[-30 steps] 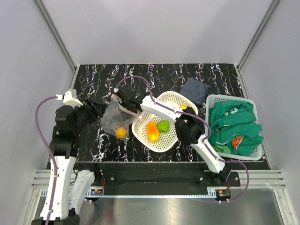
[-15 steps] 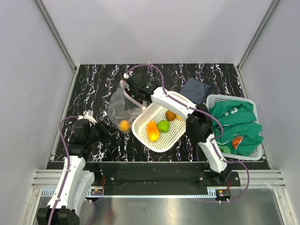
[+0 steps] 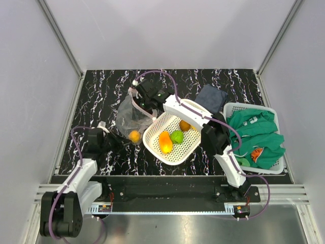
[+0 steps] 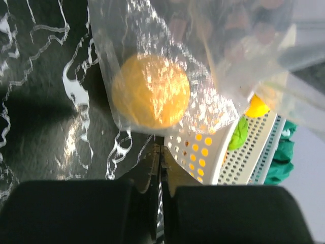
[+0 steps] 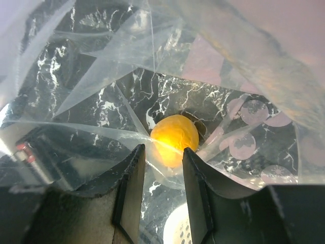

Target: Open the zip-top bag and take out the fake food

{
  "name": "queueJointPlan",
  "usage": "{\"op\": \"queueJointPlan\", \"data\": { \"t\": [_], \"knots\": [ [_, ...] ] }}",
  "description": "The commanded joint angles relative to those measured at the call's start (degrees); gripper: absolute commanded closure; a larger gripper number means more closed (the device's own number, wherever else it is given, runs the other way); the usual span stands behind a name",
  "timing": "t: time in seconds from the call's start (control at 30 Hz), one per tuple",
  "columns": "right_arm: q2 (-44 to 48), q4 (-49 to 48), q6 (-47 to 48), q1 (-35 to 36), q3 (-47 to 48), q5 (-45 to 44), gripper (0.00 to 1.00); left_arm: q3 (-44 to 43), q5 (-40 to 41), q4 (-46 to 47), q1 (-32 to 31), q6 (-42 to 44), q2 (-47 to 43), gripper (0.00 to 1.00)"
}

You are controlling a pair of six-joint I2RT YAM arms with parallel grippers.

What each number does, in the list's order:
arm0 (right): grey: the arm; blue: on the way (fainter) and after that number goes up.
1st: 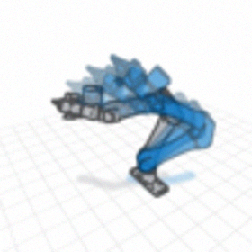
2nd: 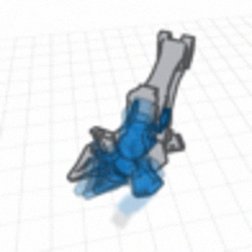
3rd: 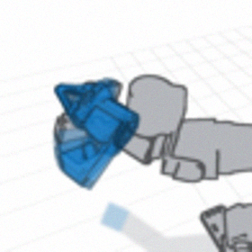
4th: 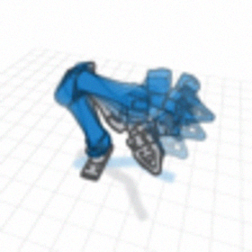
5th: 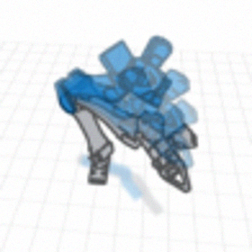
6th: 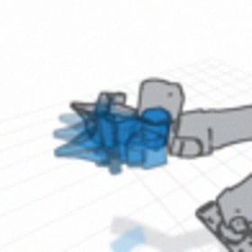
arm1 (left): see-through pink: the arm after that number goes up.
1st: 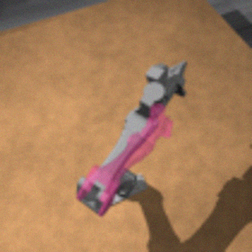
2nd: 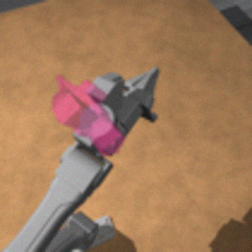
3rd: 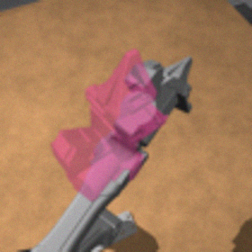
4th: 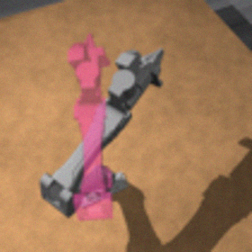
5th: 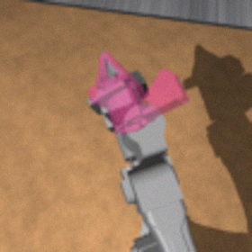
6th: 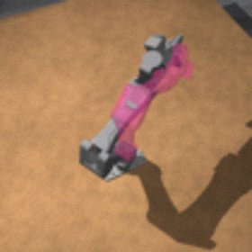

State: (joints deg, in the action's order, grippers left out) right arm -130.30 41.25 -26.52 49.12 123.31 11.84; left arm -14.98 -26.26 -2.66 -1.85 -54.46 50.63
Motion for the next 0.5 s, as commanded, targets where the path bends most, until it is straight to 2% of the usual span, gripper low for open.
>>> {"op": "queueJointPlan", "data": {
  "t": [0.0, 0.37, 0.47],
  "knots": [
    [-2.0, -2.4, -1.0, 0.4, 3.1, 2.4, 0.57, -0.3, 3.3, 10.8, -0.3, -0.6, 4.2, 0.98],
    [-4.3, -4.0, -0.9, 0.4, -0.5, 3.7, 0.56, -0.8, 3.3, 22.0, -0.9, -2.2, 19.0, 1.00],
    [-4.4, -4.1, -0.5, 0.4, -1.5, 4.8, 0.54, -1.6, 3.7, 22.7, -1.0, -1.8, 20.6, 1.00]
  ]
}}
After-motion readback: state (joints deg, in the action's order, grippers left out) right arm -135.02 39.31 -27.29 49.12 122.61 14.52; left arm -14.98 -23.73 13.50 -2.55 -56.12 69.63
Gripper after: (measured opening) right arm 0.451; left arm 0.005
